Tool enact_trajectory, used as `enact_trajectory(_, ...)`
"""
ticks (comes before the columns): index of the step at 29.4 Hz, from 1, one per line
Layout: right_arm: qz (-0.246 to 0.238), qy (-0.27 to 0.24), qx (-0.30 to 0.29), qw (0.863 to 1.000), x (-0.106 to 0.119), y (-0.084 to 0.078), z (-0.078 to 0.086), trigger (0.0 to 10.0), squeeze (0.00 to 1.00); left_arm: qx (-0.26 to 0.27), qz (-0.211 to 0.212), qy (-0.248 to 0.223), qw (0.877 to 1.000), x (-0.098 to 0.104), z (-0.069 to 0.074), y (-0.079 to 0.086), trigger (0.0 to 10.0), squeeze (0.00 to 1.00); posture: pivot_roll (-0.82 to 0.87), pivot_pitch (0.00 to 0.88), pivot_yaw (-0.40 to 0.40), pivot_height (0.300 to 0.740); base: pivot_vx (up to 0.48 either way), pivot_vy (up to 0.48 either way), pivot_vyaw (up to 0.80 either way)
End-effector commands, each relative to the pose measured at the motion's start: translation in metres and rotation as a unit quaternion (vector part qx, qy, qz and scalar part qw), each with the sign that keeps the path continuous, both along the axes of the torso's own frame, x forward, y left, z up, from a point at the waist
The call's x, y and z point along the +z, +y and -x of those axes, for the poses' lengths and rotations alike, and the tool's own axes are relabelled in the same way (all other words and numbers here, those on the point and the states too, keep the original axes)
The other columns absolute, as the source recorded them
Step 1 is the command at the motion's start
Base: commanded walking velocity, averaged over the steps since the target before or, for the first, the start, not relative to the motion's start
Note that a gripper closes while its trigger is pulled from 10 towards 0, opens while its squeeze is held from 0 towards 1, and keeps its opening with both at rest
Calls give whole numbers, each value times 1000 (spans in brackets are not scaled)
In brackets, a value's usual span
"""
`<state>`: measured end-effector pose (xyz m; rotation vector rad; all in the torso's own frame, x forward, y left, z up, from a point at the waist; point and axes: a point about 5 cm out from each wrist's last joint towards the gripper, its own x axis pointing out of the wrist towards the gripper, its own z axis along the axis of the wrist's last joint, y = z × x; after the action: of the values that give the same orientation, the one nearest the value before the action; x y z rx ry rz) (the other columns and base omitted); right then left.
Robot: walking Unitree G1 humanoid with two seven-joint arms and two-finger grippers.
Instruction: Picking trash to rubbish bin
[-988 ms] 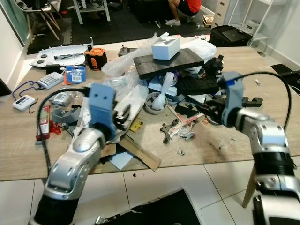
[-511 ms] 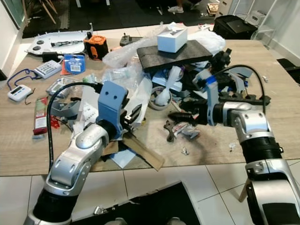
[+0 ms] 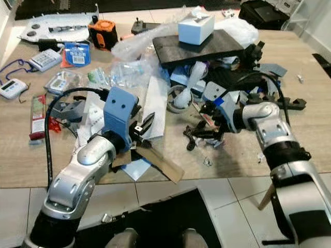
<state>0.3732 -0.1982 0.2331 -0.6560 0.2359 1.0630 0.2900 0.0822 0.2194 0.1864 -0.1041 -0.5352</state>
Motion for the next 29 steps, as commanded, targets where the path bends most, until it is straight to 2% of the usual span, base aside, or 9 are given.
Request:
enact_trajectory(1, 17, 8, 4, 1000, -3, -7, 1, 10000, 1000, -16, -8, 6, 1000, -2, 4, -3, 10000, 0, 50, 298, -47, 740, 0, 0, 0)
enact_trajectory(5, 23, 16, 8, 1000, -4, -10, 1, 10000, 1000, -23, -7, 4, 1000, -1, 5, -4, 10000, 0, 50, 298, -47, 740, 0, 0, 0)
enact_trajectory(11, -33, 32, 13, 999, 8, -20, 1, 10000, 1000, -30, -6, 7, 999, 0, 7, -6, 10000, 0, 53, 305, -42, 740, 0, 0, 0)
enact_trajectory(14, -16, 28, 23, 999, 10, -25, 2, 10000, 1000, -32, -6, 9, 999, -1, 8, -6, 10000, 0, 52, 305, -38, 740, 0, 0, 0)
enact_trajectory(20, 64, 5, 14, 998, 1, -34, 3, 10000, 1000, -37, -7, 12, 999, -2, 9, -8, 10000, 0, 49, 305, -31, 740, 0, 0, 0)
enact_trajectory(21, 64, 5, 14, 998, 1, -34, 3, 10000, 1000, -37, -7, 12, 999, -2, 9, -8, 10000, 0, 49, 305, -31, 740, 0, 0, 0)
enact_trajectory(22, 82, -2, 8, 997, -3, -36, 3, 10000, 945, -39, -7, 12, 999, -2, 9, -8, 10000, 0, 49, 305, -31, 740, 0, 0, 0)
enact_trajectory(23, 91, -8, 2, 996, -7, -36, 2, 10000, 0, -41, -5, 12, 999, -1, 9, -8, 10000, 0, 49, 305, -31, 740, 0, 0, 0)
enact_trajectory(29, 97, -22, -8, 995, -17, -33, 1, 10000, 0, -61, 0, 8, 998, 2, 11, -12, 10000, 0, 49, 305, -31, 740, 0, 0, 0)
